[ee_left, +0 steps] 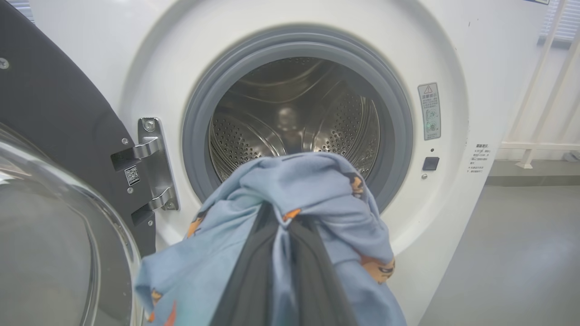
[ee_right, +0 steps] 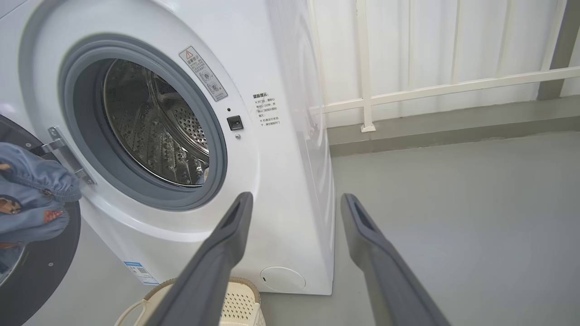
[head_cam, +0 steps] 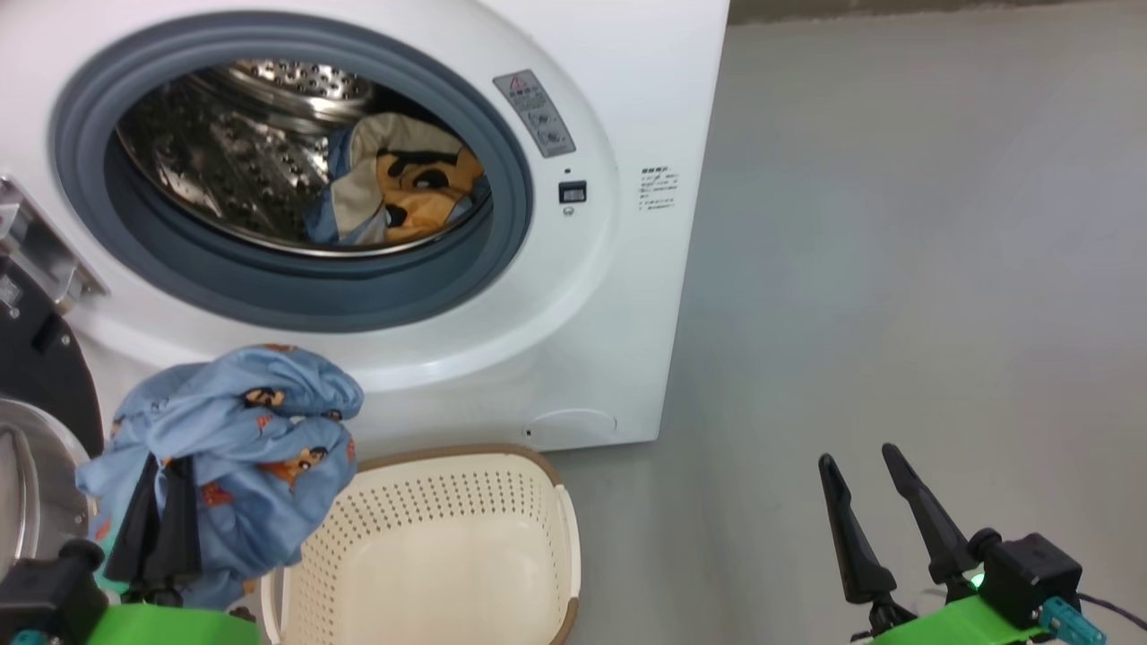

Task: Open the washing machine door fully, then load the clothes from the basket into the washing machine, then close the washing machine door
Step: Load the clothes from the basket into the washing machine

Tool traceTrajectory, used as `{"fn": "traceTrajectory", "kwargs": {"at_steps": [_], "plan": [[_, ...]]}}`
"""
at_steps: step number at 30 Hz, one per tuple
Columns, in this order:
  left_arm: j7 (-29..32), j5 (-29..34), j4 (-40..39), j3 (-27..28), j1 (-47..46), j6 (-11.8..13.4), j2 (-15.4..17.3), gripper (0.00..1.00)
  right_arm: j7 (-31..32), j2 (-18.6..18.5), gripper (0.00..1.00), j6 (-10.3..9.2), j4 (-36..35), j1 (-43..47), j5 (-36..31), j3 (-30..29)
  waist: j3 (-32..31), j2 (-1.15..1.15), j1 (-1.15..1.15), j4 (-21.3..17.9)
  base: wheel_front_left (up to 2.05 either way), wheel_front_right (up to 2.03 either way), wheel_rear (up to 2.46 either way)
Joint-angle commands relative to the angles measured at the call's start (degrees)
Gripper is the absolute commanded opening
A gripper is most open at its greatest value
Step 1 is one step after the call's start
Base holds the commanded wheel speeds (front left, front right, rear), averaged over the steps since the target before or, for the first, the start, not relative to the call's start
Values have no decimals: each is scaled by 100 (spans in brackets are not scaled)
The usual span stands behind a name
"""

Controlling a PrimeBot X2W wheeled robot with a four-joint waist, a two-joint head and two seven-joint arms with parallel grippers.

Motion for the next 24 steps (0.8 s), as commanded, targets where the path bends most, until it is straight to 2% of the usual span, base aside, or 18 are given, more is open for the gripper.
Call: {"fn": "traceTrajectory", "kwargs": {"at_steps": [1,12,24], "plan": [[-37,132,-208,282,-26,-13,45,0,-27,-17,100,9,-173,48,-120,111,-186,0,0,-80,0,0,0],[-37,438,-321,633,589,-13,-252,0,-27,-17,100,9,-287,170,-419,18,-422,0,0,-194,0,0,0],[-37,519,-337,724,749,-13,-418,0,-27,-17,100,9,-335,186,-473,-26,-476,0,0,-198,0,0,0]]}}
